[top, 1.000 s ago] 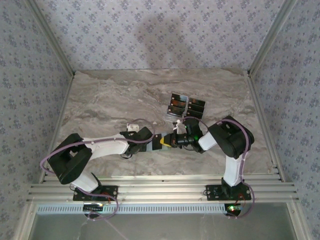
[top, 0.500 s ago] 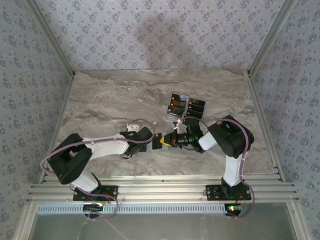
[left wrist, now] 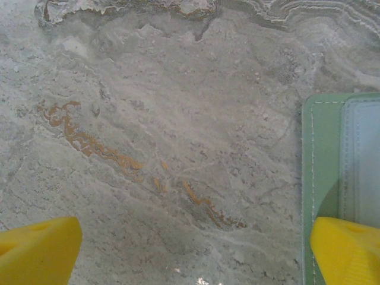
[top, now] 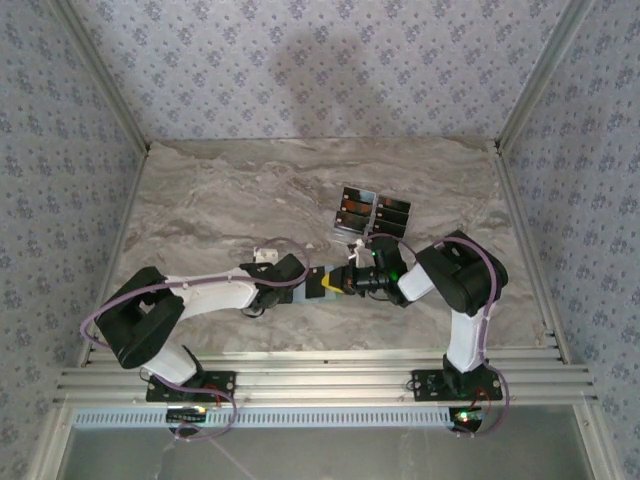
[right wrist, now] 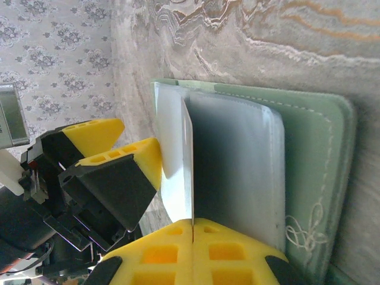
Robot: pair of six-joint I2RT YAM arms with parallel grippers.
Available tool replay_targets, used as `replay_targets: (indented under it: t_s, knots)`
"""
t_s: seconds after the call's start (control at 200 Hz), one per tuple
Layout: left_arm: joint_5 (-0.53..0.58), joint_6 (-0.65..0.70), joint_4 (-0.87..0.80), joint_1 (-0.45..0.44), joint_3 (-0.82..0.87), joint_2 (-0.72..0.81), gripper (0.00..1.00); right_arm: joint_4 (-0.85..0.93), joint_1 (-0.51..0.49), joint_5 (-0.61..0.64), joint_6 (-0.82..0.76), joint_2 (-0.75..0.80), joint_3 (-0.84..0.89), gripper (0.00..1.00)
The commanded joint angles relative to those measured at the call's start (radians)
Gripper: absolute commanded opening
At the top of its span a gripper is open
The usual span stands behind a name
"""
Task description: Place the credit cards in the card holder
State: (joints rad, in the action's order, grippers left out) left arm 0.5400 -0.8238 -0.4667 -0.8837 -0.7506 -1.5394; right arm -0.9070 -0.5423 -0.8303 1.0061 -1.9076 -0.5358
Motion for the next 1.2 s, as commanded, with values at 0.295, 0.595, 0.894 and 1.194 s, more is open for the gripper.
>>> replay_targets:
  t_s: [0.295, 0.595, 0.894, 1.194]
  knots:
    - [-0.003, 0.0, -0.003, 0.003, 0.021, -0.021, 1.0, 0.013, -0.021, -0.013, 0.01, -0.04, -0.026, 0.0]
    - [-0.005, -0.003, -0.002, 0.001, 0.023, -0.021, 1.0, 0.011, -0.019, -0.005, 0.011, -0.044, -0.024, 0.0]
    - [-0.005, -0.002, 0.003, 0.002, 0.023, -0.025, 1.0, 0.021, 0.01, -0.003, 0.001, -0.008, 0.023, 0.0]
    - [-0.003, -0.002, 0.009, 0.0, 0.026, -0.025, 1.0, 0.038, 0.016, -0.004, -0.004, 0.001, 0.037, 0.0]
